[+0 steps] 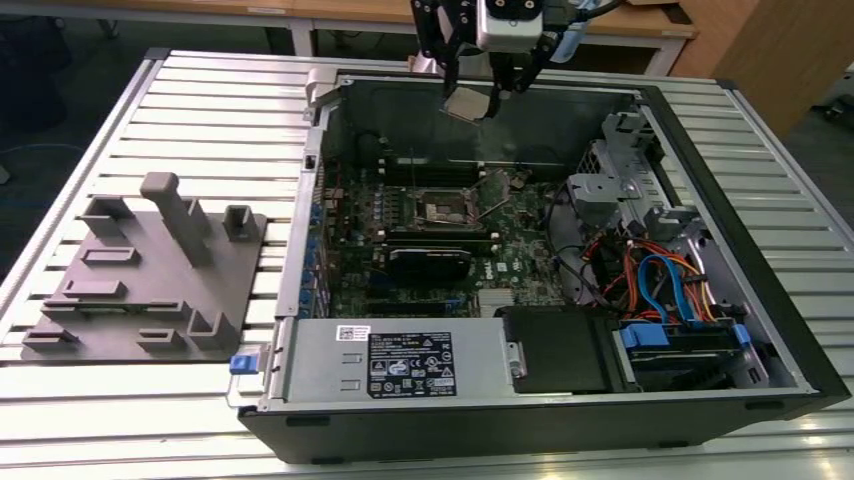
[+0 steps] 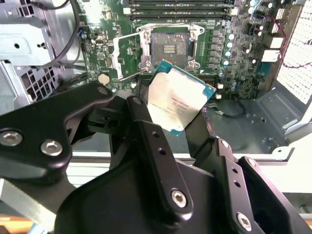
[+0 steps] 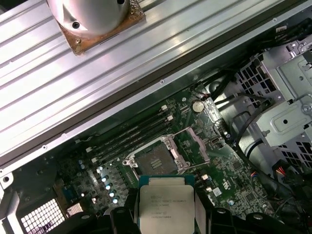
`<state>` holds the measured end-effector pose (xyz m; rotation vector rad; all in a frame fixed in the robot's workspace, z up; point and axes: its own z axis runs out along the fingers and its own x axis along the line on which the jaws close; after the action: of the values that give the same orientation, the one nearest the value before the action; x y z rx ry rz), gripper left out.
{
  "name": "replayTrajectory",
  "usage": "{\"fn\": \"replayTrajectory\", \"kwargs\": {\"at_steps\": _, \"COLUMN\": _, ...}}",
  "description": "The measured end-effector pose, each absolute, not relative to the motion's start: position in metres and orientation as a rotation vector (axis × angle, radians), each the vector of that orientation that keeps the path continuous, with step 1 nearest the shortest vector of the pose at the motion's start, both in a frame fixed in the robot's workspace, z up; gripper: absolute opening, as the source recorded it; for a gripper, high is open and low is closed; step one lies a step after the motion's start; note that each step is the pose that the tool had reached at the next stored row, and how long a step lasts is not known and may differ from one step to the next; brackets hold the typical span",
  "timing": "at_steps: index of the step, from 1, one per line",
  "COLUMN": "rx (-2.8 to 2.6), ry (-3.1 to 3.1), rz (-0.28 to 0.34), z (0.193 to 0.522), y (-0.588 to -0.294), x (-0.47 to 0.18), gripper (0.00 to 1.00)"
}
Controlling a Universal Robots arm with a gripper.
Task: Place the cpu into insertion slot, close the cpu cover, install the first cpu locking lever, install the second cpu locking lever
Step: 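Place the cpu into insertion slot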
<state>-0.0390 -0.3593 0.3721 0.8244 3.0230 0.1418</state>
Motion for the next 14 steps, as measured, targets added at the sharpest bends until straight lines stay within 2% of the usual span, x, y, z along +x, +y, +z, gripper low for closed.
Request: {"fn": "replayTrajectory", "kwargs": {"at_steps": 14, "rx": 0.830, "ry": 3.021, "rz": 0.142, "z": 0.3721, "y": -0.3593, "x": -0.0390, "gripper": 0.54}}
